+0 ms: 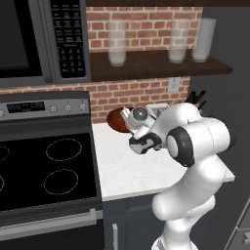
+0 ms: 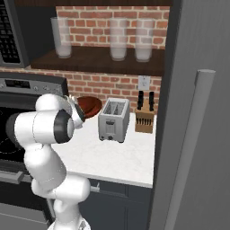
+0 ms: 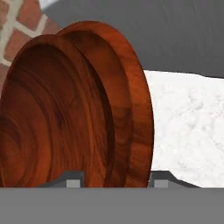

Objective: Pick up the bowls on the counter and stack them on top of one another in the open cabinet. Place the smaller bowl on top of the larger bowl.

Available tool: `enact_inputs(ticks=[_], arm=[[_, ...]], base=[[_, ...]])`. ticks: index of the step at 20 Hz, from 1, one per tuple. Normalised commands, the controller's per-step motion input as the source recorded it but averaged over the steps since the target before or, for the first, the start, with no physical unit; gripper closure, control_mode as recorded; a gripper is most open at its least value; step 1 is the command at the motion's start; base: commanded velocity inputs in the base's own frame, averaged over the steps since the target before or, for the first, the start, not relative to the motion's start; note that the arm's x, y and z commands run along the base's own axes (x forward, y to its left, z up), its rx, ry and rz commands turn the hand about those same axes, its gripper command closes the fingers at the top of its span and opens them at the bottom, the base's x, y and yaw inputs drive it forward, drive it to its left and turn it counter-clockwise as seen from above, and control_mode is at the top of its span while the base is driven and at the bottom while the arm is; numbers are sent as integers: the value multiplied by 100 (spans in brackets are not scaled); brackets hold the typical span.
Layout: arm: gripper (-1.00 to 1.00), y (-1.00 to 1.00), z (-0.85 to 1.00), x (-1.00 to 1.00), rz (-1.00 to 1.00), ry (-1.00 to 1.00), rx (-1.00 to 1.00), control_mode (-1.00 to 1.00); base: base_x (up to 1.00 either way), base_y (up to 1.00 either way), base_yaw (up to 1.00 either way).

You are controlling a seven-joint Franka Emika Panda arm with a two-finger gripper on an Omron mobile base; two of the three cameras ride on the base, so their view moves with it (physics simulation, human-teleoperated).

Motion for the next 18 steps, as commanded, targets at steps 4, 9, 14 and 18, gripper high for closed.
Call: enact_inputs(ticks=[4, 9, 14, 18], arm=[[100, 0, 100, -97, -2, -28, 2, -100], [100, -5, 100, -99, -6, -21, 4, -100], [100, -23, 100, -100, -7, -7, 5, -100], [100, -30, 100, -100, -7, 0, 9, -100]], base=[[0, 0, 0], [0, 0, 0], [0, 0, 0], [0, 0, 0]])
